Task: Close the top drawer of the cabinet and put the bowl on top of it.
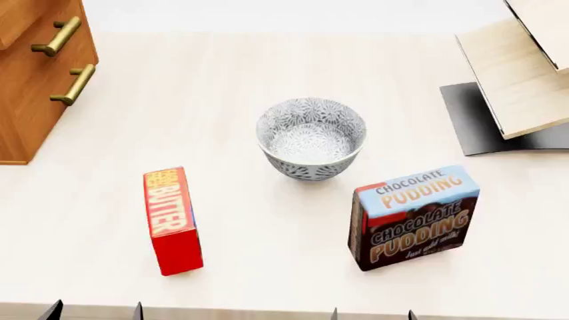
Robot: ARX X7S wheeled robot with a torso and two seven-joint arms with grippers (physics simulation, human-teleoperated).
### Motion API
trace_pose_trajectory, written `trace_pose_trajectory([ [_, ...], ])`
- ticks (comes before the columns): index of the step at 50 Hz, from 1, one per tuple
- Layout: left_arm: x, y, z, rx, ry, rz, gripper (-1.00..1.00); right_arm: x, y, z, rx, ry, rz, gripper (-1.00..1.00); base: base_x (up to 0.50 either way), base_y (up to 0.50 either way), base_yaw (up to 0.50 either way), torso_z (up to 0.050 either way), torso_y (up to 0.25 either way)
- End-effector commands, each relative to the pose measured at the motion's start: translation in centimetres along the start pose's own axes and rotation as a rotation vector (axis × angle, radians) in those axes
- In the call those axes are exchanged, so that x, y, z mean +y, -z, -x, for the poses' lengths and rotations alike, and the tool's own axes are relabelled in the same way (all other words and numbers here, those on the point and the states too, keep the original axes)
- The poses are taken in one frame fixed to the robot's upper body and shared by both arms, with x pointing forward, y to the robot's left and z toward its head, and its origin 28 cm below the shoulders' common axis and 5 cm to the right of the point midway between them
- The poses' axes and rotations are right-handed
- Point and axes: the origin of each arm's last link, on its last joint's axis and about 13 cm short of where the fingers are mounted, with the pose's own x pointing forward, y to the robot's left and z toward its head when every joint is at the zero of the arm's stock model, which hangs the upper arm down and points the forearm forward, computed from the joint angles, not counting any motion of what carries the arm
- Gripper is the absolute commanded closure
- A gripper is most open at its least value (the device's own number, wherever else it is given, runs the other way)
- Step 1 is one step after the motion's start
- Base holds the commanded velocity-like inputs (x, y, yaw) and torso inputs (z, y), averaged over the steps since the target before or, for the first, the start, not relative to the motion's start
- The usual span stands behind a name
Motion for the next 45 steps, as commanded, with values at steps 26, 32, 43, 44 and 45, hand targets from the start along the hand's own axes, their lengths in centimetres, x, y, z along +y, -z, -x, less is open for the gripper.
trace_pose_trajectory([
  [26, 0.0, 0.1, 0.0, 0.0, 0.001, 0.001, -1.0, 0.0, -0.2, 0.0, -0.023, 0.006, 0.011, -1.0, 0.0, 0.0, 0.0, 0.0, 0.0],
  [32, 0.0, 0.3, -0.1, 0.035, 0.002, 0.004, -1.0, -0.1, -0.2, 0.0, -0.03, 0.013, 0.013, -1.0, 0.0, 0.0, 0.0, 0.0, 0.0],
  [43, -0.1, 0.1, 0.0, -0.007, -0.011, -0.074, -1.0, 0.1, 0.0, 0.2, -0.009, 0.003, 0.004, -1.0, 0.0, 0.0, 0.0, 0.0, 0.028],
  [44, -0.1, 0.1, 0.1, -0.003, -0.01, -0.077, -1.0, 0.1, 0.0, 0.2, -0.008, 0.003, 0.004, -1.0, 0.0, 0.0, 0.0, 0.0, 0.0],
  [45, -0.1, 0.1, 0.1, -0.001, -0.009, -0.077, -1.0, 0.1, 0.0, 0.2, -0.008, 0.003, 0.004, -1.0, 0.0, 0.0, 0.0, 0.0, 0.0],
])
